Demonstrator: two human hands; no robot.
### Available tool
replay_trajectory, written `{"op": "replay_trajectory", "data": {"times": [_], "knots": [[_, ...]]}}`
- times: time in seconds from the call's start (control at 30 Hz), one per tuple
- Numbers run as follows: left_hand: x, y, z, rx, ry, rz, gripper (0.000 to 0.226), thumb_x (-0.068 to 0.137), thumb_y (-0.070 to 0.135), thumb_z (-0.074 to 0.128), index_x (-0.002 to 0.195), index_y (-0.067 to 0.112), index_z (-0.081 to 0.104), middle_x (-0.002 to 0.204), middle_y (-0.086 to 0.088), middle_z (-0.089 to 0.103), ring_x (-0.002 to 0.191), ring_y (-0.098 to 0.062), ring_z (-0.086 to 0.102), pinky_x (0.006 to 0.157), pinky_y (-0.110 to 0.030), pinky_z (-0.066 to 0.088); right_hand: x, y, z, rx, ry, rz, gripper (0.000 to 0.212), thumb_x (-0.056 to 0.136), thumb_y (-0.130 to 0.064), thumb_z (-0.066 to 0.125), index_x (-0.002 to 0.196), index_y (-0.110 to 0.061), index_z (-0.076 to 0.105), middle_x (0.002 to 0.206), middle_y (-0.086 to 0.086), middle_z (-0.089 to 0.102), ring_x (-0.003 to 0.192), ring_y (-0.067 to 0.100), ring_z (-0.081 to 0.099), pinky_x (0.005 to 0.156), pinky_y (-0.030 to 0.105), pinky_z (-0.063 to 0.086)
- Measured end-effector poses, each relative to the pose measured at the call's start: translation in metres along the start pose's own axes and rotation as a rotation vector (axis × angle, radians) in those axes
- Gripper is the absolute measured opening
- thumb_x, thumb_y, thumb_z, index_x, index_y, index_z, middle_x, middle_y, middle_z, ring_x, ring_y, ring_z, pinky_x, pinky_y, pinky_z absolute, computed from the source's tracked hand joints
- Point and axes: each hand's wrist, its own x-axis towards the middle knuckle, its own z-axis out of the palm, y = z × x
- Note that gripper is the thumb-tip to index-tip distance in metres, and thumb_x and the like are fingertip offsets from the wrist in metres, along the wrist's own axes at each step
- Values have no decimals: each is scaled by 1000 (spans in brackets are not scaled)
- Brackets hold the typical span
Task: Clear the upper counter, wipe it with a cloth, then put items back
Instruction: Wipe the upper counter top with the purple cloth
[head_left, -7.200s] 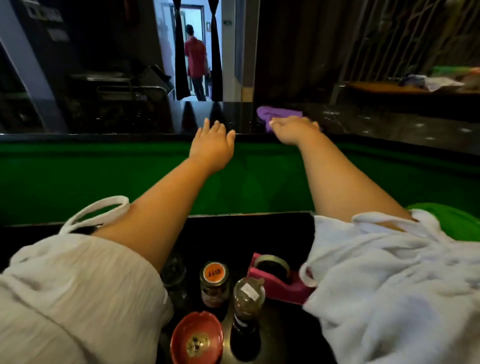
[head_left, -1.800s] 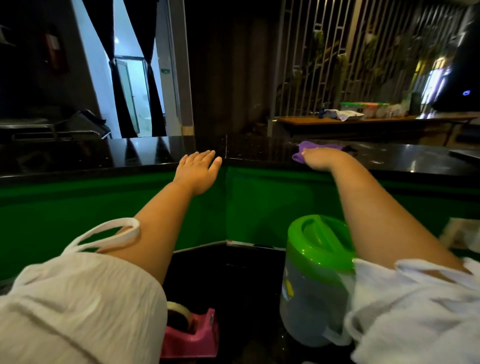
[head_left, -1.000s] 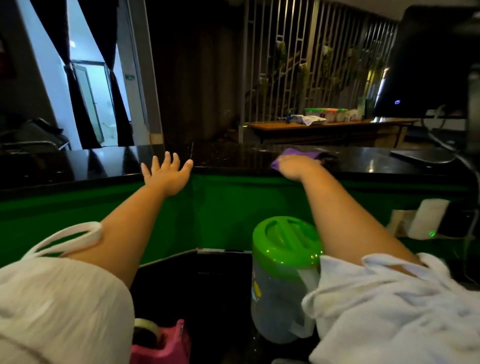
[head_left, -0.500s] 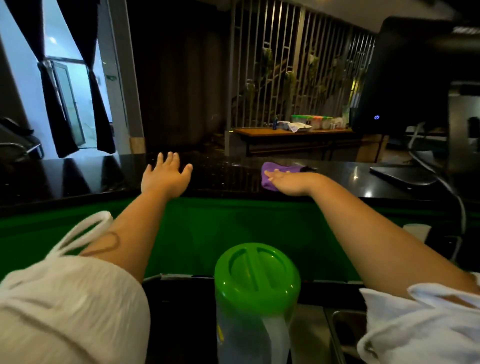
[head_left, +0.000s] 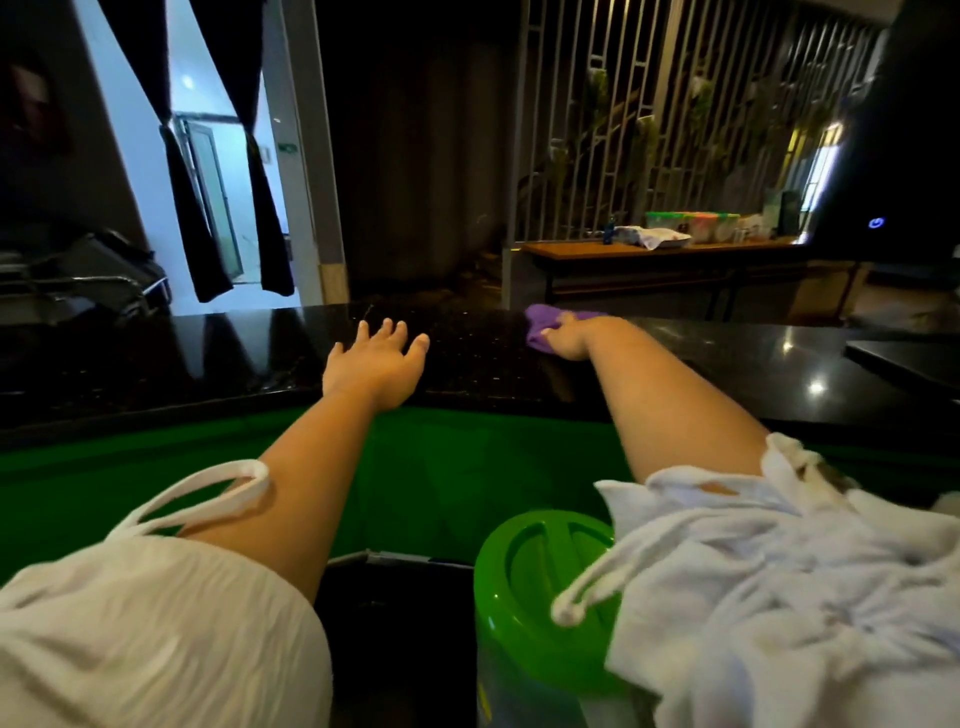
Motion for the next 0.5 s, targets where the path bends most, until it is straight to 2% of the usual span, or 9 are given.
{"op": "replay_trajectory", "data": {"times": [0.07,0.13,0.17,0.23,0.3,0.33,0.4,0.5], "knots": [[1,1,-1,23,-37,15,60,98,50,12,151,23,11,160,2,5,148,-22,-2,117,-49,4,-10,6,-10,-74,-23,69,54,105,-31,23,149,-2,16,158,13,13,144,29,17,111,26,18],[3,2,-2,52,-84,28,60,98,50,10,151,22,10,160,1,4,148,-24,-4,117,-49,3,-15,-5,-8,-68,-23,48,49,103,-24,31,144,2,28,153,17,26,141,31,25,110,31,23],[4,2,-3,64,-109,29,60,98,50,10,151,21,9,160,0,3,147,-24,-6,117,-49,2,-15,-14,-5,-41,-18,2,46,103,-20,32,142,4,32,152,18,30,140,31,27,107,29,24],[6,3,-3,83,-143,32,60,99,47,9,151,20,7,160,-2,0,147,-25,-9,118,-48,0,-17,-34,1,-4,-52,-65,46,105,-17,21,146,4,24,155,18,21,143,29,21,101,21,19],[8,4,-2,94,-144,32,59,99,44,9,151,18,6,160,-3,-1,147,-24,-10,118,-46,-1,-13,-59,2,11,-88,-147,50,105,-23,14,151,-3,8,160,11,5,147,23,9,107,19,10],[8,4,-2,95,-137,27,59,99,43,9,151,16,6,160,-3,-1,147,-23,-10,118,-45,-1,-9,-69,4,19,-110,-189,51,105,-27,13,152,-9,4,160,8,0,148,21,5,112,23,5],[8,4,-1,95,-126,15,59,100,42,8,151,14,5,160,-2,-1,147,-22,-10,118,-44,-1,0,-84,7,-1,-131,-272,51,105,-33,13,152,-18,1,160,3,-4,148,18,0,116,30,-1],[8,5,-2,67,-124,18,59,100,42,9,151,14,5,160,-1,0,147,-22,-8,118,-44,0,22,-92,0,-38,-122,-274,51,104,-35,13,152,-19,4,160,1,0,148,17,3,116,29,2]]}}
